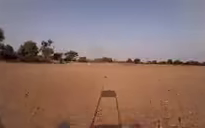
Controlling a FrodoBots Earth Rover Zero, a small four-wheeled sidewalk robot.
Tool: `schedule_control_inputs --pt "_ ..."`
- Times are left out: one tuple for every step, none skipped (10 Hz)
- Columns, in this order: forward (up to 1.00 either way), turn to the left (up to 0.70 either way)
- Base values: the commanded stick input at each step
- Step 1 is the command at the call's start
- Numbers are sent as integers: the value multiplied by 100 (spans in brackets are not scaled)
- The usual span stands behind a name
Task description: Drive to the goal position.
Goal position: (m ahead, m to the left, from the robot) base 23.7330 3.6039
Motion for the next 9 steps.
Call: schedule_control_inputs --pt "70 0" --pt "70 0" --pt "70 0" --pt "70 -1" --pt "70 -10" --pt "70 -25" --pt "70 -34" --pt "70 -10" --pt "70 0"
